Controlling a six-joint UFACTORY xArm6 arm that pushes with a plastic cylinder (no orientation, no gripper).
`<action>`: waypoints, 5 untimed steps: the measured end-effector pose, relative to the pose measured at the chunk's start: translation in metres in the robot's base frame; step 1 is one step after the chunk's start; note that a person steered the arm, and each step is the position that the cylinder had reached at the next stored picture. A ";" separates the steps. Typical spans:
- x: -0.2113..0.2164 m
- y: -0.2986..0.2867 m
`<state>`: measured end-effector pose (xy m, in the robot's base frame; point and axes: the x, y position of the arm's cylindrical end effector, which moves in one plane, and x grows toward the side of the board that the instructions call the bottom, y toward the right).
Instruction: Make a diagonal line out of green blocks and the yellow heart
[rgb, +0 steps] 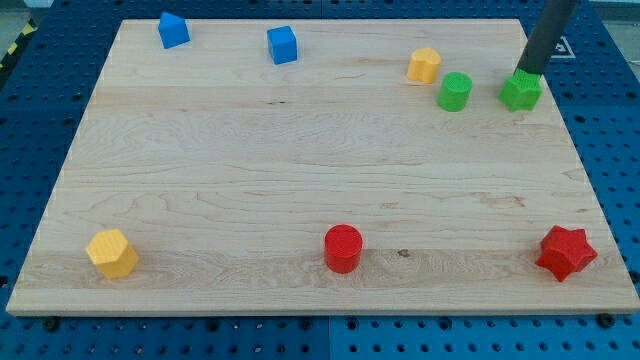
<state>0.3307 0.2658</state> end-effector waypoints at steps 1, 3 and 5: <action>0.025 -0.007; -0.018 -0.012; -0.035 -0.057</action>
